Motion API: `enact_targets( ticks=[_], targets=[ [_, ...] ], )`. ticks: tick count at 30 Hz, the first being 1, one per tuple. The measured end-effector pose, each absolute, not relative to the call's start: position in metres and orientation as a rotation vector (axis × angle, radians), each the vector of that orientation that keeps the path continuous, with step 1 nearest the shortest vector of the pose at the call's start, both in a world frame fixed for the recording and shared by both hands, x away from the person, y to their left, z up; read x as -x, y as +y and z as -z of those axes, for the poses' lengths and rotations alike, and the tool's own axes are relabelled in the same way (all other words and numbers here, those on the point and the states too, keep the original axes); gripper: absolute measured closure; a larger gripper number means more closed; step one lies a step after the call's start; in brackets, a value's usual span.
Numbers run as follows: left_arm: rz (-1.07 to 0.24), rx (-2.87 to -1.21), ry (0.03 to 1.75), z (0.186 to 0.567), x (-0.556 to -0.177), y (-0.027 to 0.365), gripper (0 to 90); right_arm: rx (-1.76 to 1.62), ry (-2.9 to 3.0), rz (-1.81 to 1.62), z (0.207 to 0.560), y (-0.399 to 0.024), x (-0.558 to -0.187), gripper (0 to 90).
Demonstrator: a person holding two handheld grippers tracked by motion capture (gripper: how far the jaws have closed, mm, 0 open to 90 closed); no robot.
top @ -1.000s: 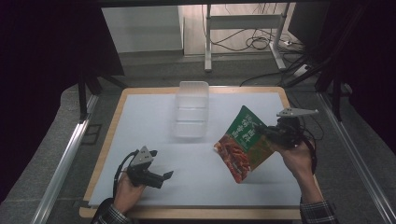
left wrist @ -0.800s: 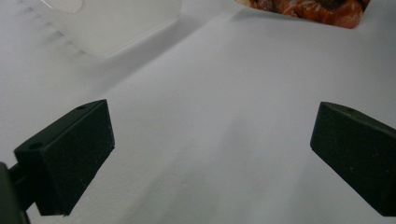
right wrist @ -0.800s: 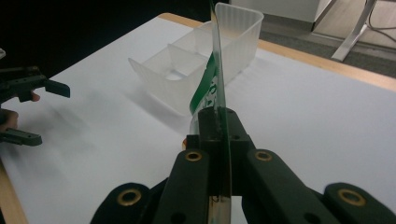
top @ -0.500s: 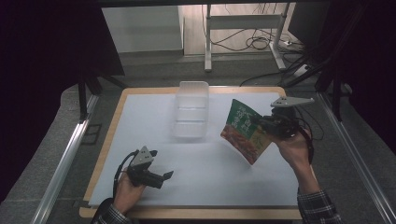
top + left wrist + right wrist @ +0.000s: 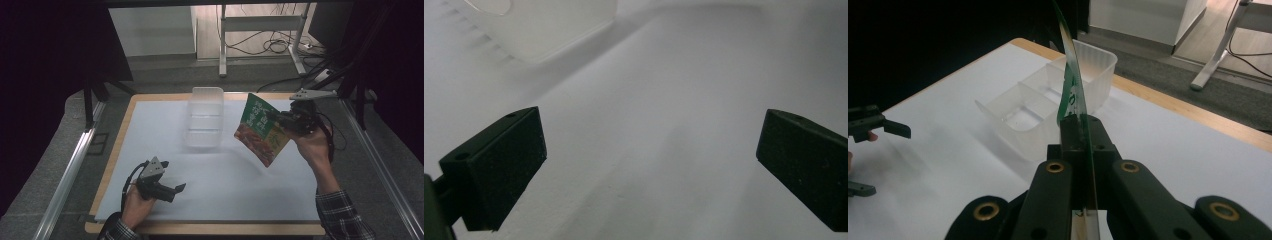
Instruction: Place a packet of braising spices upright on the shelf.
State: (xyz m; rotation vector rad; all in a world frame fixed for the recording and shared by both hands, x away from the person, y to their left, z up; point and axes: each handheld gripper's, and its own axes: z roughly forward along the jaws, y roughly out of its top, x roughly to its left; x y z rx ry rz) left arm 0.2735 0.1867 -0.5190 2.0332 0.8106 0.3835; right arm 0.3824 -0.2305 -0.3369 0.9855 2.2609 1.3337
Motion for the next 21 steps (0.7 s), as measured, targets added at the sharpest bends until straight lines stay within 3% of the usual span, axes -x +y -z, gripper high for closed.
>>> enact_targets(
  ticks=[21],
  targets=[
    [-0.375, -2.028, 0.813, 0.518, -0.273, 0.187, 0.0, -0.942, 2.261, -1.361, 0.306, -0.2, -0.411, 89.2]
  ],
)
